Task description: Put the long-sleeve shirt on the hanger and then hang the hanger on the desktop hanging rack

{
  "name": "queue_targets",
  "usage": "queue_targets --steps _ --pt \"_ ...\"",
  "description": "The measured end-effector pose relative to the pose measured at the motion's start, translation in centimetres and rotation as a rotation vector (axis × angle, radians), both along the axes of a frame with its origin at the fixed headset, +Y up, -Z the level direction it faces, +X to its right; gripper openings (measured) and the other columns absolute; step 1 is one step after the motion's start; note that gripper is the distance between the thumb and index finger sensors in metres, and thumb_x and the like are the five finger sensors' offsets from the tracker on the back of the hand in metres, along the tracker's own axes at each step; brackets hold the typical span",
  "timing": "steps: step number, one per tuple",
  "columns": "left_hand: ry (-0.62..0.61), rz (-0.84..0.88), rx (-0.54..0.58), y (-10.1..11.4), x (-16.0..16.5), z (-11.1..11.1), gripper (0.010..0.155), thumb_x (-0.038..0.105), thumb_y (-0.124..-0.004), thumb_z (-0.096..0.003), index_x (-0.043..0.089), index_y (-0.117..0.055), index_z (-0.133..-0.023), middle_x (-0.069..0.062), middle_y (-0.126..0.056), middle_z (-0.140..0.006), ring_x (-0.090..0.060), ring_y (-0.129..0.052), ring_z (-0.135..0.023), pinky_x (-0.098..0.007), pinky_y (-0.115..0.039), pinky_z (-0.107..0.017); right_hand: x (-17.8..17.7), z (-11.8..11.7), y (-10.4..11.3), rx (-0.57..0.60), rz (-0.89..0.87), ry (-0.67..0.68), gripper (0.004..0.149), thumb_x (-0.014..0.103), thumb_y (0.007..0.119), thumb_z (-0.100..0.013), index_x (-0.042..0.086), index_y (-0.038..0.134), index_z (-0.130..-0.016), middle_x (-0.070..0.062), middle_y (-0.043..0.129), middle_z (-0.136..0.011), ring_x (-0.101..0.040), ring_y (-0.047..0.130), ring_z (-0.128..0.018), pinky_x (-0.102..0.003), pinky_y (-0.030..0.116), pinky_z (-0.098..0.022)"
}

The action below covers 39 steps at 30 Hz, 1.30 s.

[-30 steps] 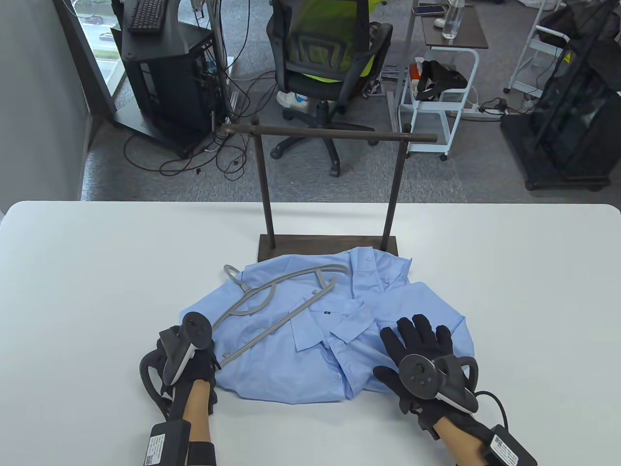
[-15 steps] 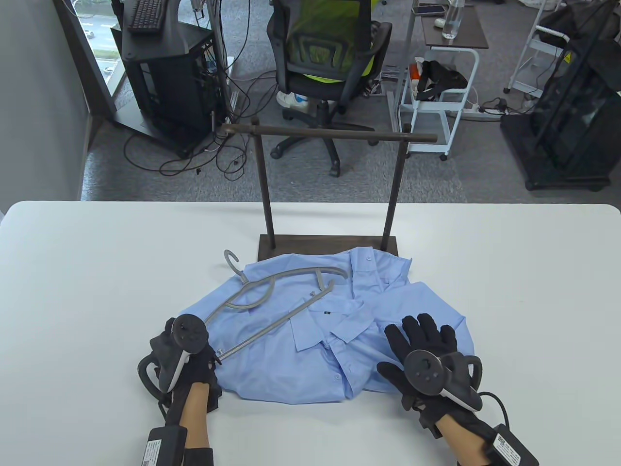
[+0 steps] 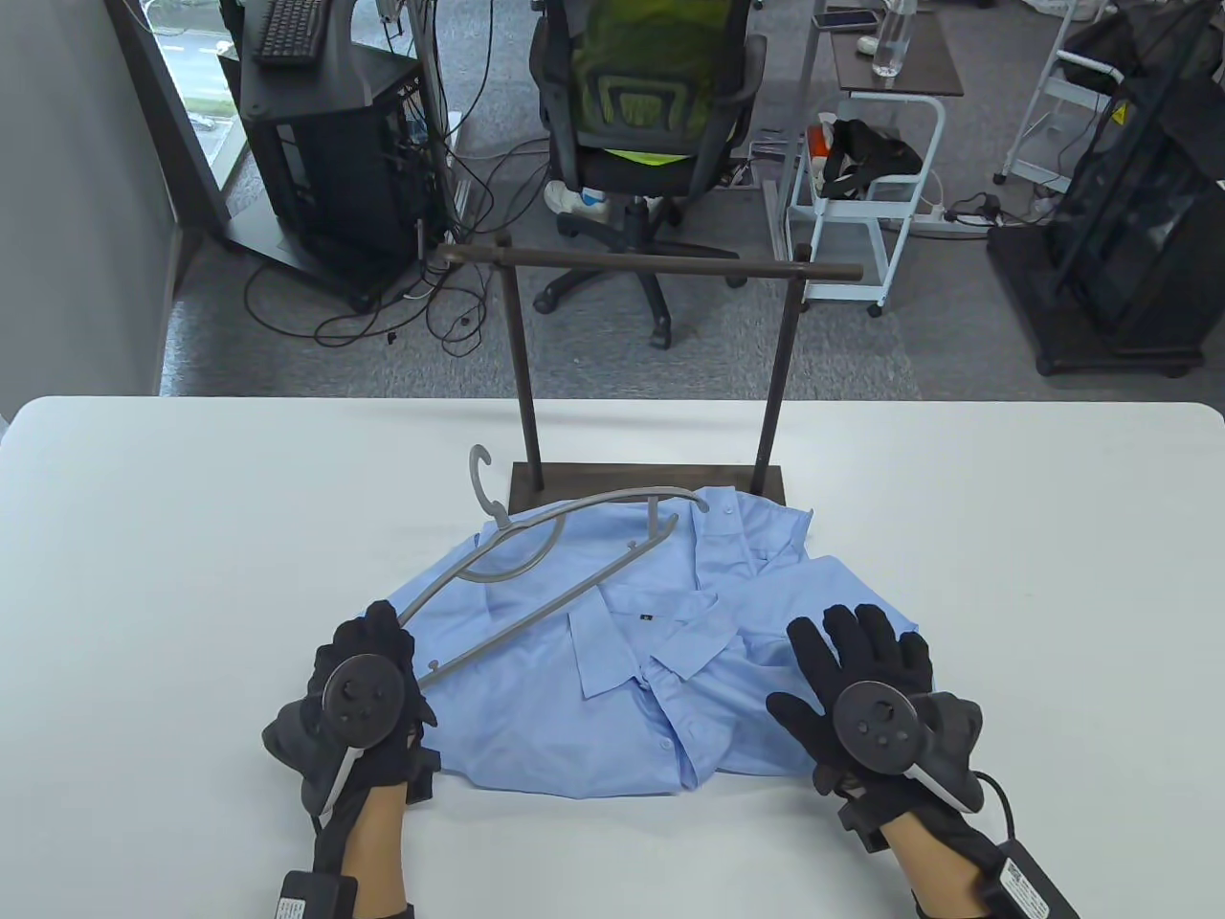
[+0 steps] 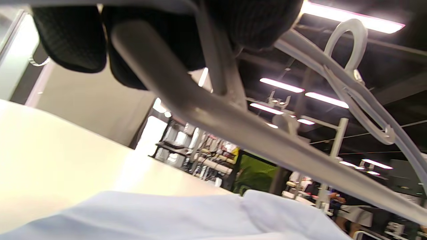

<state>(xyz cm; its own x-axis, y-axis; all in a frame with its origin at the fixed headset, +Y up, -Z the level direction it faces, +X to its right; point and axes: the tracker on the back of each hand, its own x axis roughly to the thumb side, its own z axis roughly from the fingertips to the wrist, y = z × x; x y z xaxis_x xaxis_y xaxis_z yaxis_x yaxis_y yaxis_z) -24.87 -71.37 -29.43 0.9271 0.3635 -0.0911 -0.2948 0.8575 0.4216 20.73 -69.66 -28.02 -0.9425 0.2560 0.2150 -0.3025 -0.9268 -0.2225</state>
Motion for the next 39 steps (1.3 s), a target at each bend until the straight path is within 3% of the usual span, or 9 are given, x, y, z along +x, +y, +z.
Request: queue_targets --steps 4,9,13,17,26,31,39 --pt "-0.080 -0.071 0.065 0.9 1.4 0.8 0.051 0.037 -0.074 -0.0460 0.022 -0.071 -0.095 -0.010 -0.085 -0.082 -0.032 -0.094 -0.061 -0.062 -0.076 -0.059 1.5 0.5 1.4 0.088 -0.080 -0.034 0.077 0.063 0.080 -0.039 0.027 0.062 -0.105 -0.016 0.059 -0.104 -0.047 0.051 -0.101 -0.074 0.040 -0.069" --pt "-0.186 -0.087 0.114 1.4 3.3 1.3 0.051 0.038 -0.073 -0.0459 0.025 -0.070 -0.095 -0.007 -0.084 -0.084 -0.030 -0.093 -0.064 -0.060 -0.073 -0.063 3.3 0.7 2.4 0.128 -0.156 -0.042 0.082 0.065 0.081 -0.037 0.030 0.055 -0.107 -0.014 0.053 -0.104 -0.045 0.050 -0.101 -0.073 0.038 -0.071" --pt "-0.267 -0.109 0.134 1.4 4.9 1.6 0.051 0.039 -0.073 -0.0457 0.027 -0.069 -0.095 -0.005 -0.084 -0.085 -0.029 -0.093 -0.065 -0.059 -0.072 -0.065 4.2 0.4 2.2 0.087 -0.181 -0.029 0.087 0.066 0.082 -0.036 0.034 0.047 -0.109 -0.012 0.043 -0.111 -0.045 0.041 -0.106 -0.074 0.035 -0.072" --pt "-0.330 -0.092 0.134 1.2 6.4 1.8 0.051 0.039 -0.073 -0.0458 0.028 -0.069 -0.095 -0.005 -0.083 -0.085 -0.029 -0.093 -0.066 -0.059 -0.072 -0.065 4.9 -0.4 1.3 0.007 -0.239 0.026 0.087 0.066 0.082 -0.036 0.036 0.047 -0.109 -0.012 0.046 -0.112 -0.046 0.041 -0.106 -0.075 0.036 -0.071" --pt "-0.401 -0.072 0.143 0.9 7.3 1.9 0.051 0.040 -0.072 -0.0455 0.029 -0.069 -0.095 -0.003 -0.083 -0.086 -0.028 -0.093 -0.068 -0.059 -0.072 -0.066 5.5 -1.5 -0.3 -0.041 -0.336 0.074 0.067 0.055 0.081 -0.042 0.032 0.066 -0.103 -0.016 0.071 -0.097 -0.047 0.074 -0.091 -0.071 0.059 -0.064" --pt "-0.454 -0.042 0.148 0.5 7.8 1.8 0.051 0.040 -0.072 -0.0451 0.030 -0.068 -0.095 -0.002 -0.083 -0.086 -0.027 -0.093 -0.068 -0.059 -0.072 -0.067 5.7 -1.9 -1.1 -0.055 -0.413 0.116 0.062 0.053 0.082 -0.042 0.030 0.071 -0.098 -0.014 0.073 -0.093 -0.045 0.076 -0.088 -0.069 0.061 -0.063" --pt "-0.468 -0.025 0.122 -0.2 8.1 1.5 0.051 0.041 -0.072 -0.0457 0.030 -0.068 -0.095 -0.002 -0.082 -0.087 -0.027 -0.093 -0.070 -0.058 -0.072 -0.067 6.3 -1.8 -1.4 -0.010 -0.501 0.125 0.048 0.045 0.083 -0.041 0.028 0.083 -0.086 -0.009 0.087 -0.073 -0.037 0.091 -0.060 -0.057 0.078 -0.048"
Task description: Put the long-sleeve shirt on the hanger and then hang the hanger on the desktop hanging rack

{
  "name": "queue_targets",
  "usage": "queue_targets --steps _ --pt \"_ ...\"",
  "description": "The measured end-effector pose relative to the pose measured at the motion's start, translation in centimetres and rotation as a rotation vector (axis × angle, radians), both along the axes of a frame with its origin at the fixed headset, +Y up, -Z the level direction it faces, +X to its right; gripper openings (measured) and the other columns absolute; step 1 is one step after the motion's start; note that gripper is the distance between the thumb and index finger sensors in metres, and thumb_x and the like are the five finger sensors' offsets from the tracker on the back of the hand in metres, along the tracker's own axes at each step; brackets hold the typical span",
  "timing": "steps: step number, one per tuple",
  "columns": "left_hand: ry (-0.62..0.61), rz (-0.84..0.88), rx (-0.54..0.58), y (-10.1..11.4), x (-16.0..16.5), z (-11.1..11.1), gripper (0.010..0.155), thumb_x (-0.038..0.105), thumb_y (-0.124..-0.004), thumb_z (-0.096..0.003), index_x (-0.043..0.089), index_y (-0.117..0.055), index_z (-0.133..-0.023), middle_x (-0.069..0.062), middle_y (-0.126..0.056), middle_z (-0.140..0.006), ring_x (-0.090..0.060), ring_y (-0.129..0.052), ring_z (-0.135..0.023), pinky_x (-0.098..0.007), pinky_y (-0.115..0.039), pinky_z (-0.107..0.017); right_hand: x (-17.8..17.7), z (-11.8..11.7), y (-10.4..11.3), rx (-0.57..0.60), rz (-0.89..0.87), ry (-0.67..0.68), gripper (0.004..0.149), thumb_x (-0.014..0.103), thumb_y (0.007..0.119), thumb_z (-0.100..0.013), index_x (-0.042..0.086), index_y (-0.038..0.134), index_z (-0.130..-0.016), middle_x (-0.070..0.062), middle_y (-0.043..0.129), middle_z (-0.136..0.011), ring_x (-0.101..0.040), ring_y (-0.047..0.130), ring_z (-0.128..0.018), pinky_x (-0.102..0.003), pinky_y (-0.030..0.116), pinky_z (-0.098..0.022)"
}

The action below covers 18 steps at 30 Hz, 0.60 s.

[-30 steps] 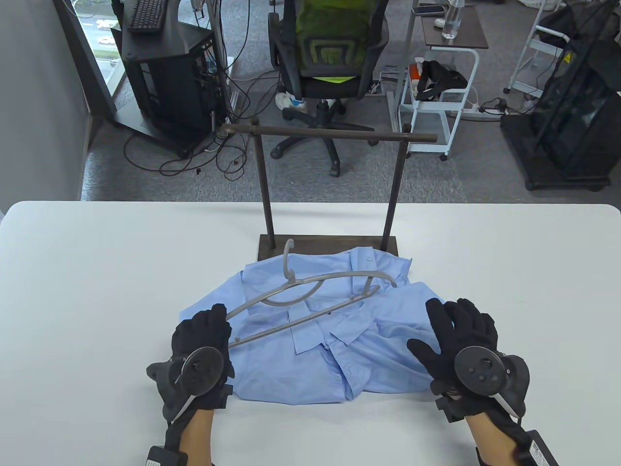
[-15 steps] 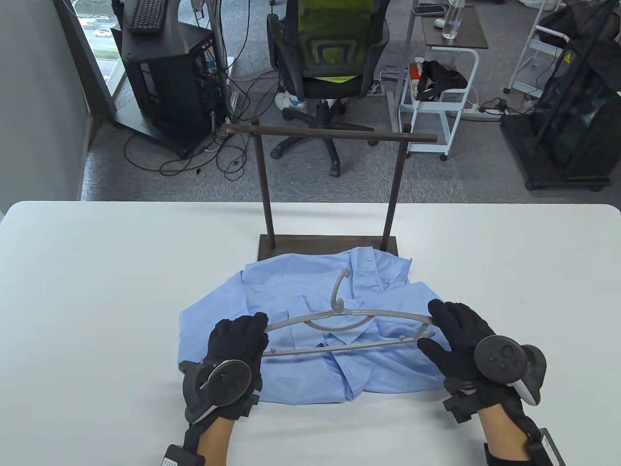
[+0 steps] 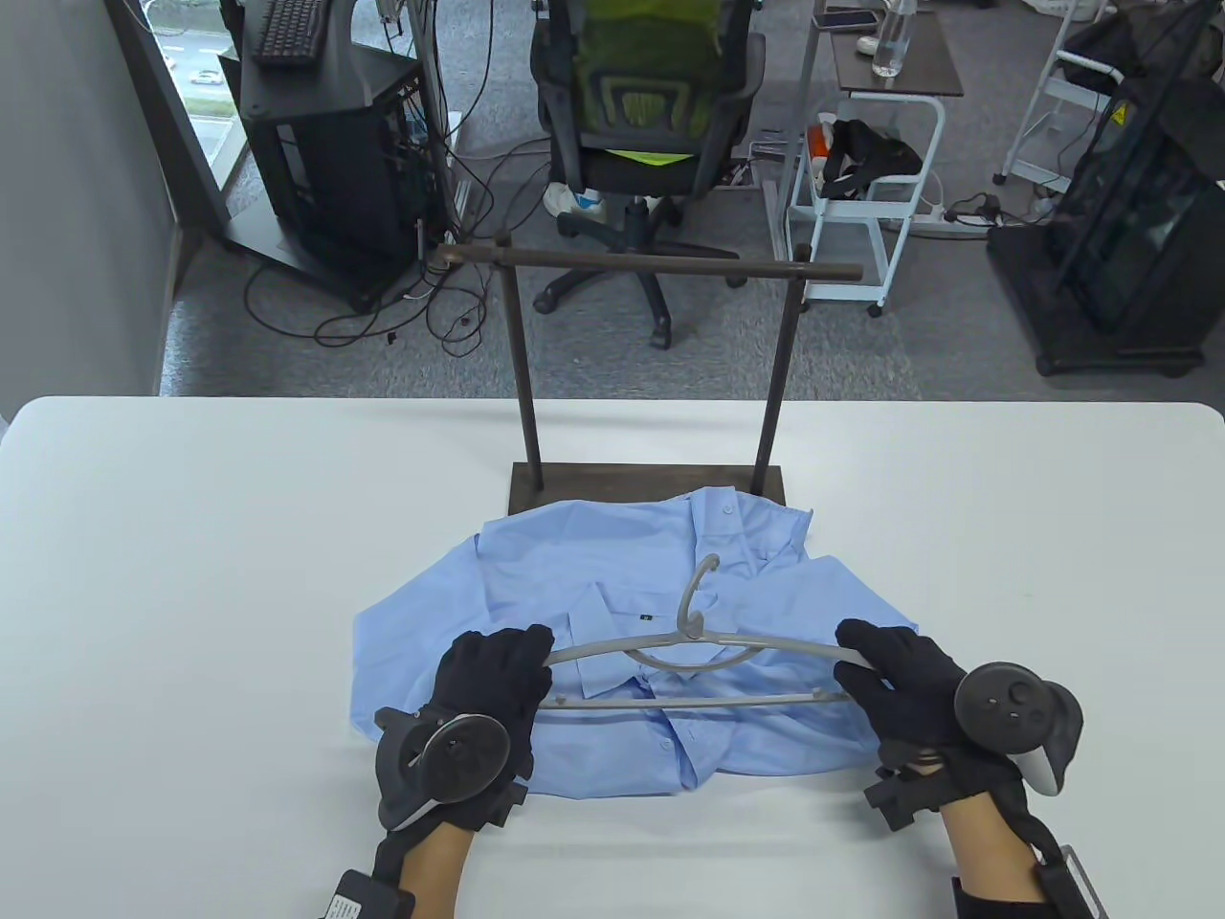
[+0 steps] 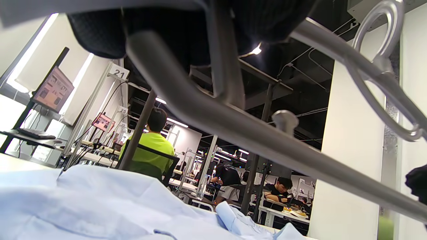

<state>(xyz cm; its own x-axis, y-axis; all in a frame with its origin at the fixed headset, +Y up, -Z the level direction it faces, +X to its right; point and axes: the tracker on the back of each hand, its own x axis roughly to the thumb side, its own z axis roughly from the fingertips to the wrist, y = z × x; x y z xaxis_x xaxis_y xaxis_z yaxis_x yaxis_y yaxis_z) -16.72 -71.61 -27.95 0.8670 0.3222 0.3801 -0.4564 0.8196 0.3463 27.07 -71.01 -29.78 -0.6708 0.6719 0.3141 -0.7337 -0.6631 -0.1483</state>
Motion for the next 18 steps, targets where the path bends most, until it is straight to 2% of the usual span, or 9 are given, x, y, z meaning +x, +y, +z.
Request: queue_targets --steps 3,5,7,10,12,13,16,18 --pt "0.030 0.040 -0.040 -0.6 -0.7 -0.4 0.056 0.047 -0.073 -0.0453 0.031 -0.066 -0.098 -0.005 -0.073 -0.098 -0.031 -0.087 -0.083 -0.062 -0.064 -0.070 0.1 0.1 0.5 0.012 -0.030 0.022 0.046 0.044 0.085 -0.040 0.029 0.086 -0.084 -0.007 0.088 -0.068 -0.033 0.091 -0.053 -0.053 0.078 -0.044" --pt "0.066 0.053 -0.056 -0.8 -1.2 -0.6 0.068 0.052 -0.073 -0.0439 0.027 -0.056 -0.105 -0.007 -0.063 -0.106 -0.035 -0.079 -0.093 -0.065 -0.059 -0.070 0.4 0.4 1.2 0.050 -0.028 -0.011 0.046 0.044 0.085 -0.040 0.030 0.087 -0.083 -0.006 0.089 -0.065 -0.031 0.091 -0.049 -0.050 0.079 -0.041" --pt "0.120 0.067 -0.037 -0.8 -1.8 -0.7 0.075 0.053 -0.073 -0.0443 0.024 -0.048 -0.108 -0.010 -0.055 -0.110 -0.038 -0.073 -0.097 -0.066 -0.056 -0.070 1.3 0.8 1.9 0.100 -0.038 -0.061 0.046 0.044 0.086 -0.039 0.030 0.088 -0.083 -0.006 0.090 -0.064 -0.030 0.092 -0.046 -0.049 0.080 -0.039" --pt "0.150 0.066 -0.050 -0.7 -1.6 -1.4 0.068 0.050 -0.075 -0.0455 0.022 -0.057 -0.105 -0.011 -0.062 -0.107 -0.039 -0.076 -0.096 -0.067 -0.057 -0.069 2.5 1.2 2.4 0.130 -0.078 -0.114 0.046 0.045 0.087 -0.039 0.031 0.089 -0.083 -0.005 0.092 -0.062 -0.029 0.093 -0.042 -0.046 0.082 -0.034" --pt "0.138 -0.002 -0.107 -0.7 -0.6 -2.6 0.054 0.047 -0.077 -0.0456 0.022 -0.077 -0.093 -0.010 -0.082 -0.093 -0.035 -0.090 -0.081 -0.066 -0.063 -0.067 3.5 1.4 2.7 0.160 -0.100 -0.163 0.047 0.045 0.088 -0.039 0.031 0.090 -0.083 -0.005 0.093 -0.061 -0.029 0.093 -0.039 -0.044 0.083 -0.030" --pt "0.126 -0.046 -0.156 -0.9 0.0 -3.3 0.050 0.045 -0.078 -0.0455 0.021 -0.081 -0.090 -0.009 -0.086 -0.088 -0.034 -0.093 -0.076 -0.065 -0.066 -0.065 3.9 1.5 2.8 0.178 -0.106 -0.184 0.047 0.046 0.089 -0.039 0.031 0.091 -0.083 -0.005 0.094 -0.060 -0.028 0.094 -0.037 -0.042 0.084 -0.027" --pt "0.080 -0.168 -0.247 -1.4 2.3 -5.1 0.048 0.043 -0.080 -0.0449 0.020 -0.085 -0.086 -0.010 -0.089 -0.084 -0.034 -0.095 -0.071 -0.065 -0.067 -0.064 4.7 1.7 3.0 0.222 -0.107 -0.243 0.047 0.047 0.090 -0.038 0.030 0.092 -0.082 -0.004 0.096 -0.056 -0.026 0.095 -0.032 -0.037 0.085 -0.020" --pt "0.086 -0.258 -0.284 -1.8 3.8 -6.4 0.048 0.042 -0.081 -0.0449 0.021 -0.084 -0.088 -0.010 -0.087 -0.087 -0.035 -0.094 -0.074 -0.065 -0.066 -0.065 4.9 1.8 3.1 0.240 -0.121 -0.262 0.048 0.048 0.092 -0.037 0.029 0.093 -0.081 -0.003 0.097 -0.054 -0.025 0.096 -0.029 -0.035 0.085 -0.015"
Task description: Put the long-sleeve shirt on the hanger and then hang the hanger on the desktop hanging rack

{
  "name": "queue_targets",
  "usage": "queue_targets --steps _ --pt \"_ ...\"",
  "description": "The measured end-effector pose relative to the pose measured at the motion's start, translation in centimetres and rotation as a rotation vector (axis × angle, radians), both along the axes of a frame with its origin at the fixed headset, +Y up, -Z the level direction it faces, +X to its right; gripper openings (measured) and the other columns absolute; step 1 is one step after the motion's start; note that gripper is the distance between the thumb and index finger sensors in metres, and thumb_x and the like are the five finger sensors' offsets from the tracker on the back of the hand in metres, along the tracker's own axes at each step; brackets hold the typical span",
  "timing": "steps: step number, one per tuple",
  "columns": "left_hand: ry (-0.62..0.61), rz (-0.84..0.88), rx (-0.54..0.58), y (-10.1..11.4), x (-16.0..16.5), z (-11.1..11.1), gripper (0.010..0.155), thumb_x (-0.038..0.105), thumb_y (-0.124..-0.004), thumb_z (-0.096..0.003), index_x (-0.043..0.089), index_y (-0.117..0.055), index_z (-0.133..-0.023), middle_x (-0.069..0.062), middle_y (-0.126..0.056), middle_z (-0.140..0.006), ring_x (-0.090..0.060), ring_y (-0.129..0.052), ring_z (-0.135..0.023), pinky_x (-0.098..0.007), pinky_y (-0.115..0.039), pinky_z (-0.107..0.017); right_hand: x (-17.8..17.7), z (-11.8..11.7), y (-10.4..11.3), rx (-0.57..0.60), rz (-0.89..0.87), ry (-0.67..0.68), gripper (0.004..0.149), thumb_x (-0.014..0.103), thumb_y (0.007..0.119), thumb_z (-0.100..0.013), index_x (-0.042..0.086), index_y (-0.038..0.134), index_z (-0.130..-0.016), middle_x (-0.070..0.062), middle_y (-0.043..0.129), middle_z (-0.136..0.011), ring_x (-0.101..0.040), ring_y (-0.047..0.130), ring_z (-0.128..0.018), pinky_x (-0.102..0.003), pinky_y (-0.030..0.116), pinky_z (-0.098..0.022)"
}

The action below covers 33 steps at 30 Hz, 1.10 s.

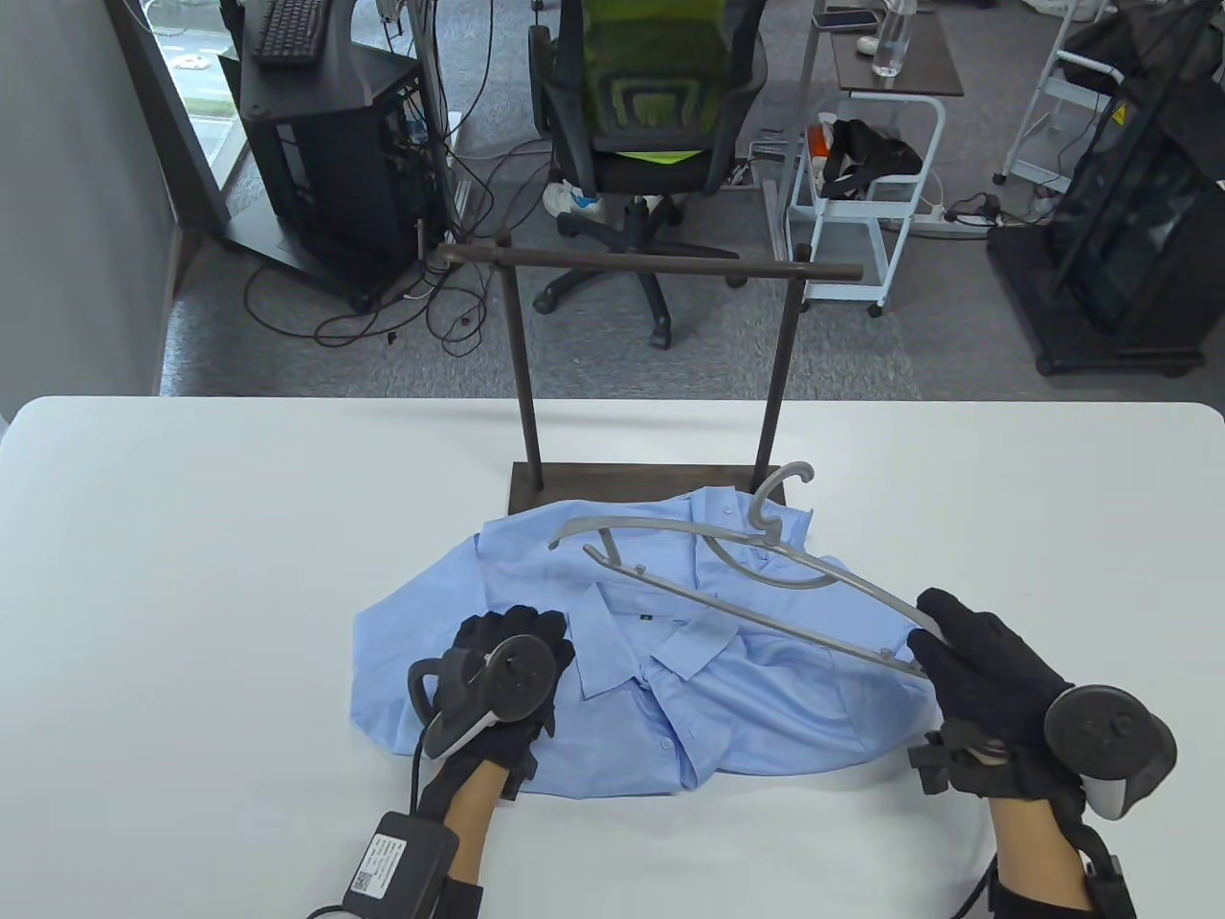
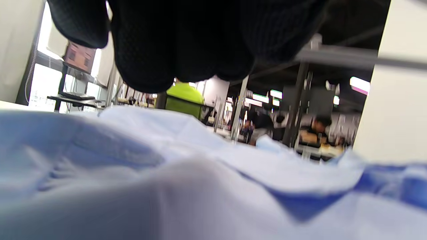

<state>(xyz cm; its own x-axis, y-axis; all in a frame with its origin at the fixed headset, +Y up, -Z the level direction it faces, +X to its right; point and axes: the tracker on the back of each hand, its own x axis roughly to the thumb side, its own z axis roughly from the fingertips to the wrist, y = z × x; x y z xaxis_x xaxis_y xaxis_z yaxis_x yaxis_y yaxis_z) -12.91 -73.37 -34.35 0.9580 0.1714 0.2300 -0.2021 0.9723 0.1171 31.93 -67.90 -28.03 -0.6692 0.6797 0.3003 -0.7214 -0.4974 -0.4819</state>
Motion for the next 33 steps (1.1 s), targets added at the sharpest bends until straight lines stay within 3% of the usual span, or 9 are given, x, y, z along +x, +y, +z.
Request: queue_targets --steps 3,6,10,12,14,17,22,33 --pt "-0.022 -0.094 -0.061 -0.6 2.0 -2.1 0.052 0.040 -0.081 -0.0454 0.028 -0.078 -0.095 -0.011 -0.078 -0.099 -0.038 -0.087 -0.086 -0.066 -0.062 -0.067 0.1 0.2 0.2 0.018 0.004 -0.021 0.047 0.049 0.093 -0.036 0.028 0.095 -0.079 -0.003 0.098 -0.051 -0.024 0.096 -0.025 -0.033 0.085 -0.011" --pt "-0.034 -0.144 -0.136 -1.2 3.5 -3.7 0.060 0.031 -0.077 -0.0482 0.040 -0.060 -0.105 -0.009 -0.060 -0.112 -0.040 -0.074 -0.098 -0.068 -0.055 -0.069 0.1 0.3 0.4 0.024 0.009 -0.040 0.047 0.050 0.095 -0.035 0.028 0.097 -0.077 -0.003 0.099 -0.049 -0.024 0.097 -0.023 -0.032 0.085 -0.010" --pt "-0.042 -0.226 -0.258 -2.5 5.1 -5.5 0.060 0.029 -0.076 -0.0484 0.043 -0.060 -0.105 -0.006 -0.045 -0.117 -0.040 -0.061 -0.106 -0.069 -0.049 -0.071 0.5 0.4 0.5 0.030 0.013 -0.076 0.047 0.051 0.098 -0.033 0.028 0.099 -0.073 -0.002 0.100 -0.046 -0.023 0.097 -0.020 -0.032 0.085 -0.007" --pt "-0.035 -0.246 -0.293 -2.9 5.1 -5.7 0.054 0.031 -0.078 -0.0473 0.039 -0.071 -0.101 -0.006 -0.042 -0.117 -0.041 -0.057 -0.107 -0.069 -0.047 -0.071 0.8 0.5 0.4 0.026 0.002 -0.087 0.047 0.052 0.098 -0.032 0.028 0.099 -0.073 -0.002 0.101 -0.045 -0.023 0.097 -0.019 -0.031 0.085 -0.007" --pt "-0.016 -0.232 -0.272 -3.1 4.6 -5.7 0.050 0.033 -0.081 -0.0458 0.035 -0.075 -0.095 -0.006 -0.042 -0.116 -0.040 -0.058 -0.107 -0.069 -0.048 -0.071 1.1 0.5 0.4 0.024 -0.008 -0.092 0.047 0.052 0.099 -0.031 0.027 0.100 -0.072 -0.002 0.101 -0.044 -0.023 0.097 -0.019 -0.031 0.085 -0.006" --pt "0.001 -0.179 -0.219 -2.1 3.4 -5.1 0.046 0.034 -0.081 -0.0450 0.033 -0.077 -0.091 -0.007 -0.048 -0.115 -0.040 -0.063 -0.105 -0.070 -0.049 -0.071 1.6 0.6 0.5 0.024 -0.023 -0.099 0.047 0.053 0.099 -0.030 0.027 0.101 -0.071 -0.001 0.101 -0.043 -0.023 0.097 -0.018 -0.031 0.085 -0.006" --pt "0.043 -0.106 -0.132 0.6 0.9 -3.2 0.045 0.032 -0.082 -0.0446 0.032 -0.079 -0.090 -0.010 -0.077 -0.102 -0.039 -0.086 -0.091 -0.070 -0.057 -0.068 3.1 0.9 0.9 0.003 -0.084 -0.077 0.048 0.055 0.100 -0.029 0.027 0.102 -0.068 0.000 0.101 -0.040 -0.022 0.097 -0.017 -0.032 0.085 -0.005" --pt "0.047 0.014 0.037 2.7 -1.1 3.1 0.045 0.033 -0.083 -0.0445 0.032 -0.080 -0.089 -0.008 -0.080 -0.100 -0.036 -0.089 -0.088 -0.067 -0.060 -0.068 4.3 0.3 0.5 -0.149 -0.044 0.046 0.048 0.057 0.101 -0.026 0.025 0.104 -0.062 0.000 0.101 -0.034 -0.022 0.097 -0.015 -0.033 0.085 -0.005"
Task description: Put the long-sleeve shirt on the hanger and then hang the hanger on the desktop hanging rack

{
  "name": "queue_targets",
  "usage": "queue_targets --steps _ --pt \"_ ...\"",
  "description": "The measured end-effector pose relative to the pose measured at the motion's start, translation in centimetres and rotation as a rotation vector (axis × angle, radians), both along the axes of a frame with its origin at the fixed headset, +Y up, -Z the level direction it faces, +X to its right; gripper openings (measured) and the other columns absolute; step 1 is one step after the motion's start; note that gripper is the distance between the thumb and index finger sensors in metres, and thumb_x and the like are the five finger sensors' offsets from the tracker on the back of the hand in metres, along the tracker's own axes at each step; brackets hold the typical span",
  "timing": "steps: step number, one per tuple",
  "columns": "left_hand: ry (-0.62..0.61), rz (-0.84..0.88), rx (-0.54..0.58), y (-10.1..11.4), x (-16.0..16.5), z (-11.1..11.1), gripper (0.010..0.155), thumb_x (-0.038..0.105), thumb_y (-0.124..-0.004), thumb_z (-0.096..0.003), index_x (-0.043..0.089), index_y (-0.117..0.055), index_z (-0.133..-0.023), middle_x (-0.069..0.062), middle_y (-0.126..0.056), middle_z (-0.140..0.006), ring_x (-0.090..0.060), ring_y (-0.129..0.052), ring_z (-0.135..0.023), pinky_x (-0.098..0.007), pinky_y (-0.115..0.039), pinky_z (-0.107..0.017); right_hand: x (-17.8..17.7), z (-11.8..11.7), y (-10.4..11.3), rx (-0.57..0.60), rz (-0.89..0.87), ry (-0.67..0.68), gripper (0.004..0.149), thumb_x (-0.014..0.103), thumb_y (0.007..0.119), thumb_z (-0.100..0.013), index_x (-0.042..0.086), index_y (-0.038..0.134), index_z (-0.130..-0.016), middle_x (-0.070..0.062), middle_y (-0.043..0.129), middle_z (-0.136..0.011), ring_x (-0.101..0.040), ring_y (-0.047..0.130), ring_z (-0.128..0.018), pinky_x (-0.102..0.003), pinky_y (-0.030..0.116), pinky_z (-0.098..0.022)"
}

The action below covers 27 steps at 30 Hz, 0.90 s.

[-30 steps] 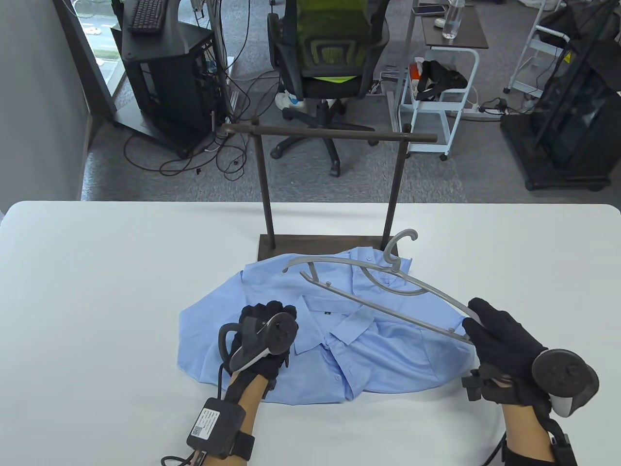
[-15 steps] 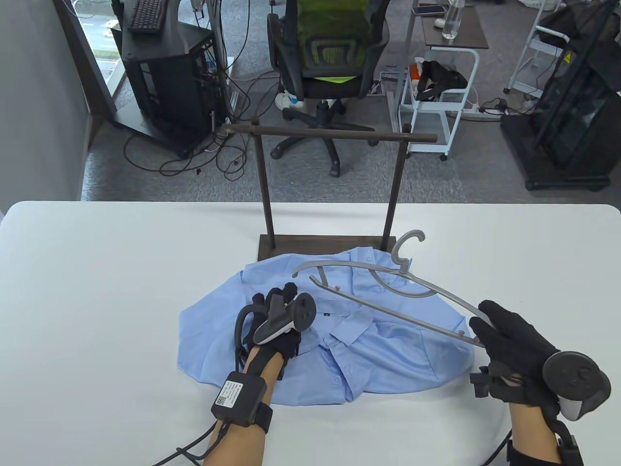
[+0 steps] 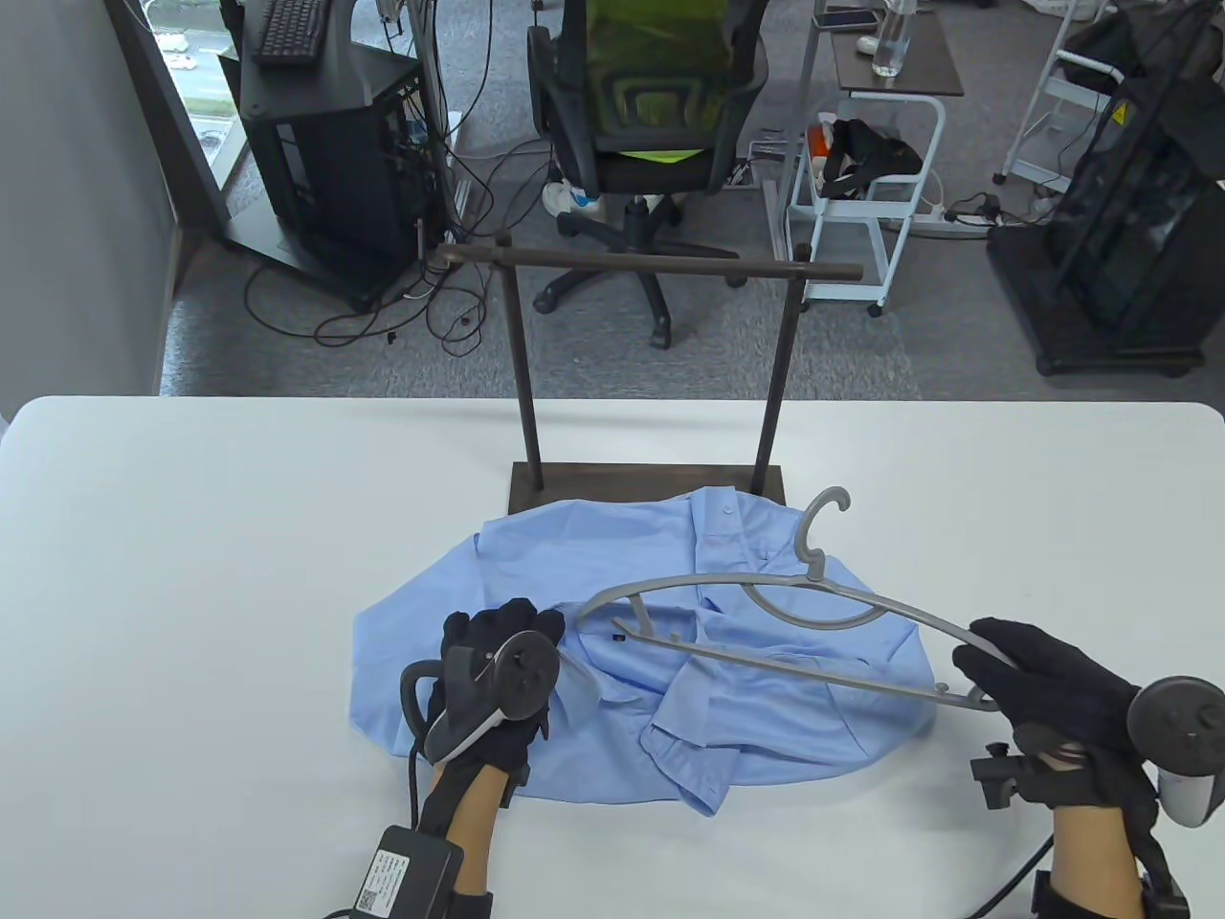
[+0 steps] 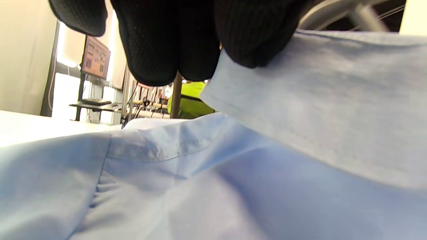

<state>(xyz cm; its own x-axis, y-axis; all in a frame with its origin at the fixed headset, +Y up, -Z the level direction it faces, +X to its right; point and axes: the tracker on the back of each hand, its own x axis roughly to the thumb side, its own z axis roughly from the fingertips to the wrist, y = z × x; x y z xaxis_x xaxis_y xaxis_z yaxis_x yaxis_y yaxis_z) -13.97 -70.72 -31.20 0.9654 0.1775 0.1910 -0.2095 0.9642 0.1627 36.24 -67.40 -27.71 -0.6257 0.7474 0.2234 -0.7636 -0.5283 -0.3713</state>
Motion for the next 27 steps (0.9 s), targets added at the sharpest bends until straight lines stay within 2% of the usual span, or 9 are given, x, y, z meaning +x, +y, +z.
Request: queue_targets --steps 6,14,21,27 --pt "-0.049 0.021 0.203 0.8 1.0 2.9 0.045 0.032 -0.081 -0.0455 0.036 -0.077 -0.090 -0.006 -0.075 -0.104 -0.034 -0.087 -0.092 -0.066 -0.059 -0.070 -2.9 -1.2 -0.8 -0.051 0.028 0.168 0.048 0.053 0.098 -0.031 0.025 0.100 -0.071 0.000 0.099 -0.043 -0.024 0.097 -0.024 -0.035 0.086 -0.012" --pt "-0.130 -0.006 0.331 1.3 2.7 5.1 0.044 0.032 -0.081 -0.0457 0.036 -0.077 -0.090 -0.006 -0.072 -0.105 -0.034 -0.085 -0.093 -0.066 -0.058 -0.071 -8.0 -2.0 -1.7 -0.131 0.079 0.328 0.048 0.044 0.090 -0.038 0.026 0.088 -0.083 -0.002 0.092 -0.058 -0.028 0.093 -0.041 -0.040 0.084 -0.027" --pt "-0.161 -0.017 0.382 1.8 3.3 6.2 0.044 0.032 -0.081 -0.0459 0.035 -0.077 -0.090 -0.006 -0.071 -0.105 -0.034 -0.085 -0.093 -0.066 -0.058 -0.071 -12.8 -2.0 -3.4 -0.182 0.107 0.425 0.050 0.037 0.083 -0.042 0.024 0.079 -0.090 -0.005 0.086 -0.067 -0.031 0.089 -0.051 -0.046 0.081 -0.039" --pt "-0.178 -0.021 0.396 1.8 3.7 6.5 0.048 0.036 -0.081 -0.0450 0.035 -0.077 -0.093 -0.009 -0.071 -0.105 -0.036 -0.085 -0.093 -0.066 -0.059 -0.070 -14.5 -1.9 -4.8 -0.203 0.073 0.439 0.050 0.034 0.082 -0.042 0.023 0.075 -0.090 -0.006 0.083 -0.070 -0.032 0.087 -0.056 -0.050 0.077 -0.046"
